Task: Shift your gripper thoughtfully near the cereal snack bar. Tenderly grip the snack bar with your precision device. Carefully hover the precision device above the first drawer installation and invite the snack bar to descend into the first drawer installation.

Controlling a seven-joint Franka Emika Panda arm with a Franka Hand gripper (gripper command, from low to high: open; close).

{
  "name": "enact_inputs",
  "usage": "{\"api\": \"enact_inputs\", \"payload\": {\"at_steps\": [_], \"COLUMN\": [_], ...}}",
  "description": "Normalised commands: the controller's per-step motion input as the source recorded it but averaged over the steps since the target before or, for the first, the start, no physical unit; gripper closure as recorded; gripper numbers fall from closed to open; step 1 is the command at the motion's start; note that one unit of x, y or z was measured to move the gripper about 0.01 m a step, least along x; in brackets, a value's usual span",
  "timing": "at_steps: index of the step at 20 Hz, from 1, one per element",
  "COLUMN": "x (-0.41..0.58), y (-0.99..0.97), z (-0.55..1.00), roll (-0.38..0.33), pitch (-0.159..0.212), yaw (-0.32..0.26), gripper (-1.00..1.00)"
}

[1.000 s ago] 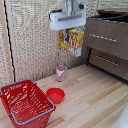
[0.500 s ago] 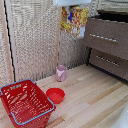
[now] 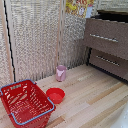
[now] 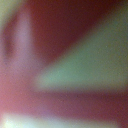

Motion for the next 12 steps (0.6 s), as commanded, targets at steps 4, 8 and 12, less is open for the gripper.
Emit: {"api": "enact_inputs", "payload": {"at_steps": [4,8,12], "x": [0.016,0.051,0.006], "y": [-0.99,-1.0,-1.0], "z": [0.92,0.83,0.68], "roll": [0.056,0.072,0.054], "pitch": [0.0,0.0,0.011], "yaw": [0.0,0.0,0.002], "gripper": [1.0,1.0,1.0]}}
